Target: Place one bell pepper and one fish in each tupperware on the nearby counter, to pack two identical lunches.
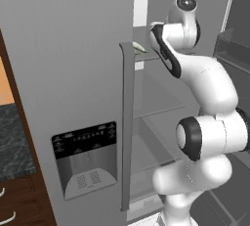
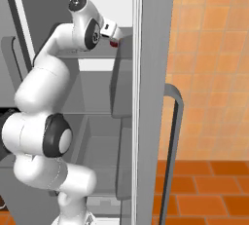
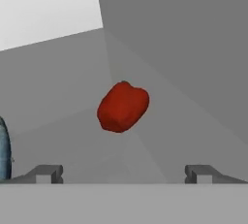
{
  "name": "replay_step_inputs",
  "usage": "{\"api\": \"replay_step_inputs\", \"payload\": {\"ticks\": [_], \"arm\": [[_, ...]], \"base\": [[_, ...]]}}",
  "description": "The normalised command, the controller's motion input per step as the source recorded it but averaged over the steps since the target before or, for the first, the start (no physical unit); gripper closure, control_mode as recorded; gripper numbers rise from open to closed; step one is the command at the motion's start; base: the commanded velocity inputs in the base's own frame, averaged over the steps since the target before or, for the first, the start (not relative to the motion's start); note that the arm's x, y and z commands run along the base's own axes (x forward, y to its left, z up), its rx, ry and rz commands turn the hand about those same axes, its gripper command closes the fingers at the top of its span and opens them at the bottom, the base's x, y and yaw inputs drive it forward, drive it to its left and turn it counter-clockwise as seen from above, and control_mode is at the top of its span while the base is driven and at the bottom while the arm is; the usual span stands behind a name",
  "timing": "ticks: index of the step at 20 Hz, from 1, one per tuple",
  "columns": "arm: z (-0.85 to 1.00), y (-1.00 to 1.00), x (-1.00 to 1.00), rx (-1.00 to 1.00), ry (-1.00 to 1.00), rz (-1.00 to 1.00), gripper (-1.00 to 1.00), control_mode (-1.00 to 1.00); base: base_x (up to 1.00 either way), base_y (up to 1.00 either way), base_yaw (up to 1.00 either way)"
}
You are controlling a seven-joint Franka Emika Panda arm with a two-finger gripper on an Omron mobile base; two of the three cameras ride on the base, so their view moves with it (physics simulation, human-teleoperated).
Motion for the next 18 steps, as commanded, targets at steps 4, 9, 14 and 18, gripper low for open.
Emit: {"api": "replay_step_inputs", "payload": {"ticks": [4,9,14,18], "arm": [[-0.34,-0.21,0.51,0.0,0.11,-0.05,-1.0,-1.0],[-0.08,0.0,0.56,0.0,0.02,-0.04,-1.0,-1.0],[-0.02,0.03,0.39,0.0,0.02,-0.03,-1.0,-1.0],[-0.61,0.0,0.11,0.0,0.15,0.0,1.0,-1.0]], "base": [[0.0,0.0,0.0],[0.0,0.0,0.0],[0.0,0.0,0.0],[0.0,0.0,0.0]]}}
